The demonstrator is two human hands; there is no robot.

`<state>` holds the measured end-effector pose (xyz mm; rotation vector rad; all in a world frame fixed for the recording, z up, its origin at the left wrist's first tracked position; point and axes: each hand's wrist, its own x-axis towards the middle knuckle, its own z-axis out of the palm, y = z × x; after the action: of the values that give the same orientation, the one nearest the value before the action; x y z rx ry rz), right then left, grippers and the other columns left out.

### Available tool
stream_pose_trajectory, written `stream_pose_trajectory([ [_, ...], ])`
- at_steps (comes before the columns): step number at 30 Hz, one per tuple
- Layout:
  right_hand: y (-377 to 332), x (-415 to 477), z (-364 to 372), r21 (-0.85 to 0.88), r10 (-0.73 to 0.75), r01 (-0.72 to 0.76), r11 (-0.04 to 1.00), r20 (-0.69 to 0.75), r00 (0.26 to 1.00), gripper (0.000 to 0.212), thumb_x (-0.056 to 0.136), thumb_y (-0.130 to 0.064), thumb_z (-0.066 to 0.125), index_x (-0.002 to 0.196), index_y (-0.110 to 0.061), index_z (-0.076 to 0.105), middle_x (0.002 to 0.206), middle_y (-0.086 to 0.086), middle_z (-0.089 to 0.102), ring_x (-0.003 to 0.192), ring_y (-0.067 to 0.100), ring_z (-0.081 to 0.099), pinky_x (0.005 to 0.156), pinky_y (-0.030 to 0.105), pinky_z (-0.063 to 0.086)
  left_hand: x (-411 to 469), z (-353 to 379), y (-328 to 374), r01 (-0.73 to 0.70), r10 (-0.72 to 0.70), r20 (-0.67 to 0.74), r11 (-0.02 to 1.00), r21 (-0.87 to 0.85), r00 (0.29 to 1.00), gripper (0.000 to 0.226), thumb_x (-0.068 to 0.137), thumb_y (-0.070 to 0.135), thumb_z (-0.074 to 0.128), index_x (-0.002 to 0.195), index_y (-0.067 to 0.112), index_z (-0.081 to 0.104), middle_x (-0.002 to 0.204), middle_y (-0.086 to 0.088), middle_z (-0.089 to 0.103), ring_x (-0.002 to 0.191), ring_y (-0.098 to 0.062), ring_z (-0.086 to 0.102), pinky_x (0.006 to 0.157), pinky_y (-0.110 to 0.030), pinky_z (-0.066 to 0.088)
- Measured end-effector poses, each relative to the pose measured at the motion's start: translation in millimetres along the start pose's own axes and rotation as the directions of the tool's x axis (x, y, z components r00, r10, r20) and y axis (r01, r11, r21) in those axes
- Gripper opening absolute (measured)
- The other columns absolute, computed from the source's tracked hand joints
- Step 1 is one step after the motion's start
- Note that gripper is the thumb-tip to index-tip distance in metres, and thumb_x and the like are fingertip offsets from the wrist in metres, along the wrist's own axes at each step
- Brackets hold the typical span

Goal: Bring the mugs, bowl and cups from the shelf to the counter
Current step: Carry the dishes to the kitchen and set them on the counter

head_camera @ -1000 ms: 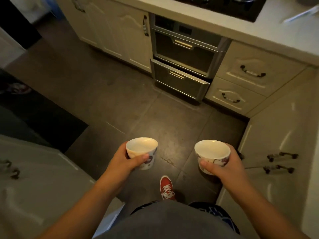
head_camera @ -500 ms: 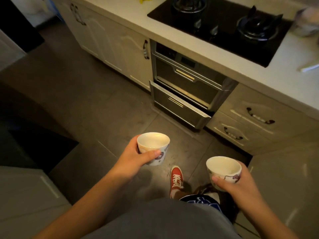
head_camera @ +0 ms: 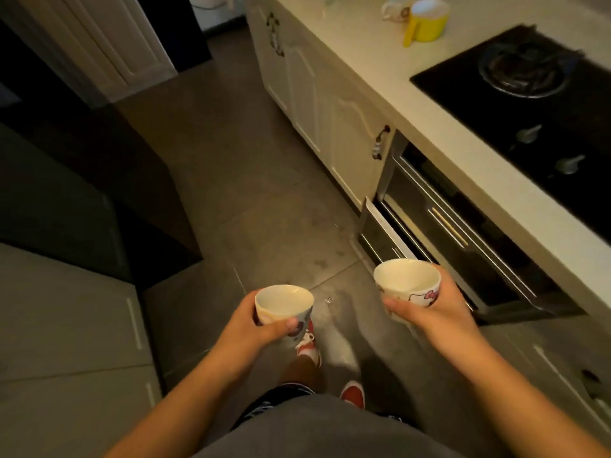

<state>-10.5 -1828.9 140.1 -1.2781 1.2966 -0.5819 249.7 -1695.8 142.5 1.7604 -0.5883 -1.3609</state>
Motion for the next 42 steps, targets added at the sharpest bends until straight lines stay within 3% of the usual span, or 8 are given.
stream_pose_trajectory([
  [5,-46,90,42,-0.03,-0.051,0.053,0.998,0.067,0.996,0.071,0.053,-0.036,0.087,0.11,-0.05,0.047,0.106,-0.018,0.058,0.094,0.004,0.06,0.058,0.011,0.053,68,-37,24,0.017,-0.02,-0.069,0.999,-0.05,0.997,0.075,0.062,0.027,0.086,0.128,0.021,0.052,0.119,-0.001,0.066,0.11,-0.019,0.065,0.092,-0.034,0.057],
  [10,-77,156,62,-0.05,-0.026,0.029,0.998,0.055,0.998,0.079,0.059,-0.026,0.088,0.123,-0.038,0.044,0.112,-0.014,0.055,0.098,0.01,0.059,0.059,0.015,0.054,143,-69,69,0.0,-0.008,-0.075,0.994,-0.107,0.997,0.077,0.05,0.035,0.086,0.121,0.024,0.057,0.117,-0.004,0.068,0.105,-0.018,0.068,0.08,-0.027,0.059],
  [15,-93,205,54,-0.013,0.008,-0.008,1.0,0.026,1.0,0.07,0.063,-0.007,0.085,0.113,-0.037,0.046,0.106,-0.009,0.056,0.091,0.011,0.06,0.053,0.008,0.051,210,-83,128,-0.025,0.021,-0.048,0.995,-0.098,0.999,0.074,0.048,0.035,0.091,0.115,0.029,0.059,0.114,-0.001,0.07,0.102,-0.016,0.07,0.081,-0.027,0.059],
  [21,-97,268,28,-0.027,0.063,-0.063,0.998,-0.007,0.998,0.077,0.05,-0.031,0.084,0.118,-0.03,0.049,0.103,-0.003,0.064,0.089,0.017,0.067,0.06,0.022,0.056,300,-74,189,-0.079,0.077,-0.032,0.993,-0.089,0.997,0.075,0.048,0.038,0.089,0.116,0.028,0.06,0.104,0.004,0.074,0.095,-0.008,0.072,0.066,-0.018,0.057],
  [25,-101,330,18,-0.057,0.033,-0.036,0.998,-0.053,0.998,0.073,0.048,-0.029,0.087,0.114,-0.021,0.056,0.098,-0.002,0.069,0.086,0.009,0.069,0.058,0.016,0.055,367,-60,234,-0.105,0.106,0.0,0.992,-0.076,0.994,0.075,0.051,0.04,0.087,0.119,0.027,0.059,0.105,0.01,0.075,0.094,-0.007,0.072,0.061,-0.016,0.055],
  [31,-143,437,15,-0.155,-0.014,0.009,0.988,-0.03,0.999,0.068,0.059,-0.012,0.09,0.117,-0.016,0.054,0.106,0.004,0.066,0.094,0.018,0.064,0.07,0.02,0.052,441,-51,294,-0.083,0.089,0.038,0.987,-0.139,0.995,0.082,0.054,0.032,0.09,0.126,0.011,0.059,0.115,-0.013,0.071,0.1,-0.025,0.069,0.071,-0.027,0.056],
  [34,-176,487,21,-0.102,-0.044,0.048,0.994,0.047,0.998,0.064,0.06,-0.002,0.087,0.11,-0.025,0.054,0.106,0.001,0.066,0.095,0.014,0.065,0.07,0.019,0.055,460,-58,312,-0.073,0.08,0.038,0.985,-0.155,0.996,0.075,0.063,0.029,0.088,0.128,0.01,0.057,0.12,-0.017,0.069,0.11,-0.032,0.066,0.089,-0.047,0.057],
  [42,-258,607,79,-0.094,-0.127,0.141,0.986,0.135,0.983,0.075,0.048,-0.04,0.08,0.116,-0.031,0.049,0.109,-0.014,0.06,0.094,-0.005,0.061,0.065,0.003,0.05,527,-116,346,-0.029,0.023,-0.046,0.988,-0.155,0.999,0.074,0.06,0.033,0.088,0.126,0.018,0.057,0.116,-0.01,0.071,0.11,-0.029,0.068,0.093,-0.051,0.056],
])
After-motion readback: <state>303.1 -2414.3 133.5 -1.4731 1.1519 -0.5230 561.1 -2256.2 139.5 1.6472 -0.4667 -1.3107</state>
